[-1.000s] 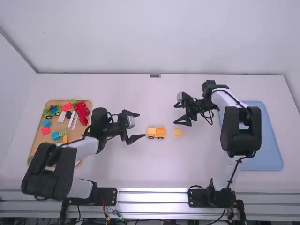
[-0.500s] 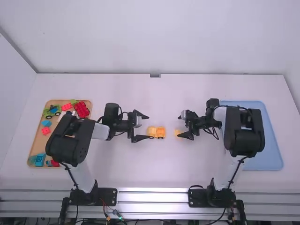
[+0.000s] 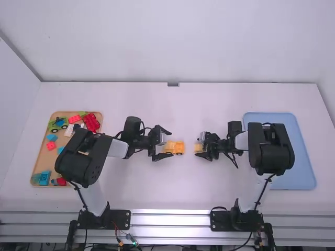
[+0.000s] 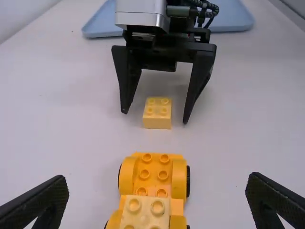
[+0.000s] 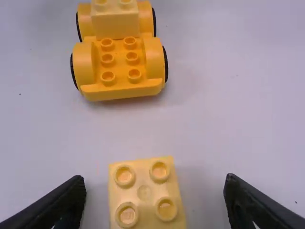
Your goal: Assemble lego blocks to make yellow taxi
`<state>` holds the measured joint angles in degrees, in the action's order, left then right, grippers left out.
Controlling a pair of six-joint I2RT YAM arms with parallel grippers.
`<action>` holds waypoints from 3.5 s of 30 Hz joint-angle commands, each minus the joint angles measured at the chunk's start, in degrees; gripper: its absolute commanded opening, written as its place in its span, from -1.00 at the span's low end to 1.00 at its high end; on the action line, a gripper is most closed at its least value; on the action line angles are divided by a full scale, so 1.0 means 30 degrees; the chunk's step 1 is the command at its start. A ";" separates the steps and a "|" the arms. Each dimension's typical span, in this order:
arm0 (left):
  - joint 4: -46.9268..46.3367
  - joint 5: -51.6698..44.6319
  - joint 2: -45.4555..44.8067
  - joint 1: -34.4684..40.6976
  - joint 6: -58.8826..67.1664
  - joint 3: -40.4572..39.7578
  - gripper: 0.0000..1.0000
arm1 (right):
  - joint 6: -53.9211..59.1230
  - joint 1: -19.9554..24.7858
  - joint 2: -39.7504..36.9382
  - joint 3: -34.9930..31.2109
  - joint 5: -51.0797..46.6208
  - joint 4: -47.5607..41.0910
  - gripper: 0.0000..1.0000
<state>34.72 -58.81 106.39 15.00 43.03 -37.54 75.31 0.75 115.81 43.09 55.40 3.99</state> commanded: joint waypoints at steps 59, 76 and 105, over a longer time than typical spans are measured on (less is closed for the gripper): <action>-0.1865 0.1763 0.2186 0.0313 0.1253 -0.1413 0.98 | -0.0597 -0.0357 -0.1858 0.2747 0.1814 -0.6193 -0.64; -0.1923 0.1989 0.4488 0.1617 0.2608 -0.2943 0.42 | -0.3541 -0.5100 -0.2353 0.2637 -0.0998 -0.3723 -0.74; -0.3016 0.0889 0.4488 0.1756 0.3614 -0.2929 0.04 | -0.4590 -0.5384 -0.2157 0.1020 -0.1923 -0.0743 -0.83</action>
<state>26.52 -53.89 119.04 19.84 52.21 -46.24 62.70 -15.31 109.58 46.63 50.13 1.78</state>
